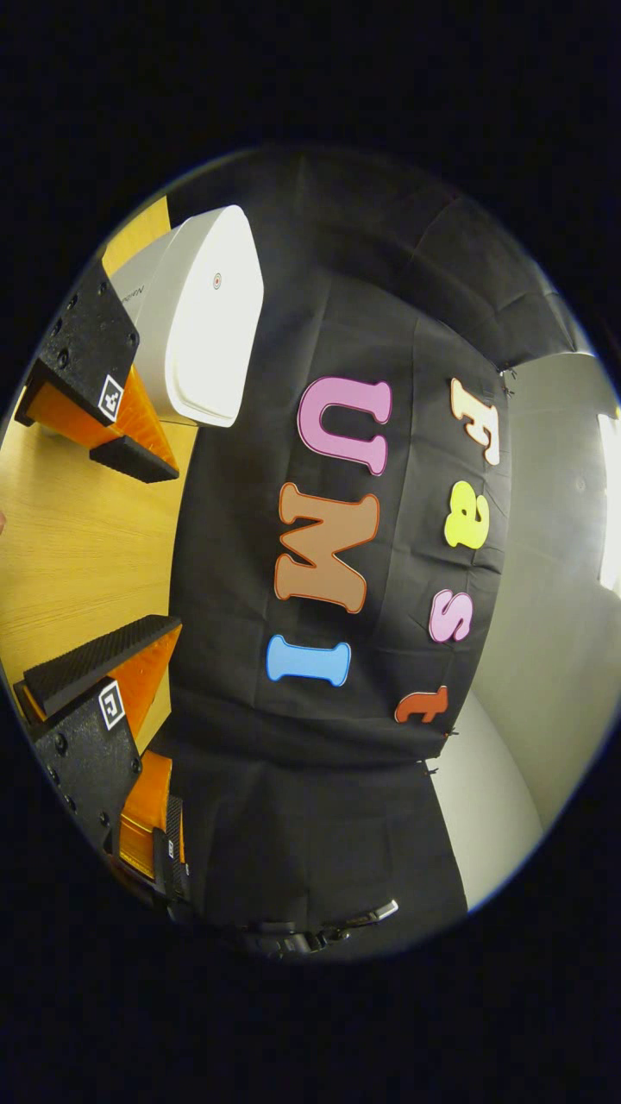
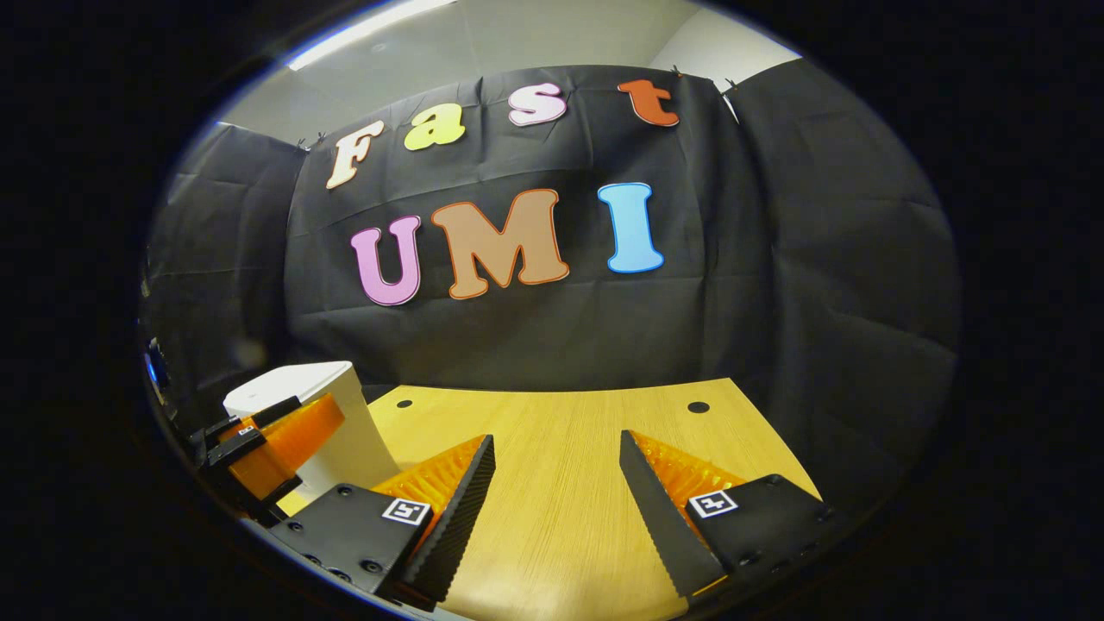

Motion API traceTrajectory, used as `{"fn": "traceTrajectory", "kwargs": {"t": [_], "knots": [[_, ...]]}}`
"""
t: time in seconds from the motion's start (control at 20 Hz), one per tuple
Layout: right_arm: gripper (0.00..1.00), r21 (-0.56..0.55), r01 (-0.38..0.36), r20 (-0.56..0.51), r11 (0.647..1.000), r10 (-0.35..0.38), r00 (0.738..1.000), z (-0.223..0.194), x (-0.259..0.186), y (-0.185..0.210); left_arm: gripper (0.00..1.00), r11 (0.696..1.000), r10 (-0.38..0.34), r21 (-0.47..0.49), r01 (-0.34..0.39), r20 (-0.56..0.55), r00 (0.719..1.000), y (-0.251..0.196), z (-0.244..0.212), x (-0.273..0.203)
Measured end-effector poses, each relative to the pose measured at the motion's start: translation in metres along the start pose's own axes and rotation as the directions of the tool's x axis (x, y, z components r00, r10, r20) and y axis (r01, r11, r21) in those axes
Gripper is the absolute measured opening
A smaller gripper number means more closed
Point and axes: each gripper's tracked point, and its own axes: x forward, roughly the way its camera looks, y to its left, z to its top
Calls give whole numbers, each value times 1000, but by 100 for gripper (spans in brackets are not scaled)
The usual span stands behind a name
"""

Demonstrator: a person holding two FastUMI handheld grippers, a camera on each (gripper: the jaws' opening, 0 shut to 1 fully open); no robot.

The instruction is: Press the lid of the desktop garbage bin to open it, pick up the crumpled paper on the desktop and throw it into the bin, then pick up the pop can on the desktop and drop it into the bin, and finally close the garbage bin lid.

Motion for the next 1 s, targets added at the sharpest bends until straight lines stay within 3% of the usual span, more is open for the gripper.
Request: {"fn": "traceTrajectory", "kwargs": {"t": [0.4, 1.0], "knots": [[93, -14, 7, 4, 1000, -7, 1000, -1, -4, 2, 93, 1000, 3, -13, -3, -16, 1000, 6, -6, 3], [93, 14, 51, 16, 999, -51, 999, 1, -2, -7, 92, 999, -49, -21, 48, -6, 999, -4, -6, 17]]}}
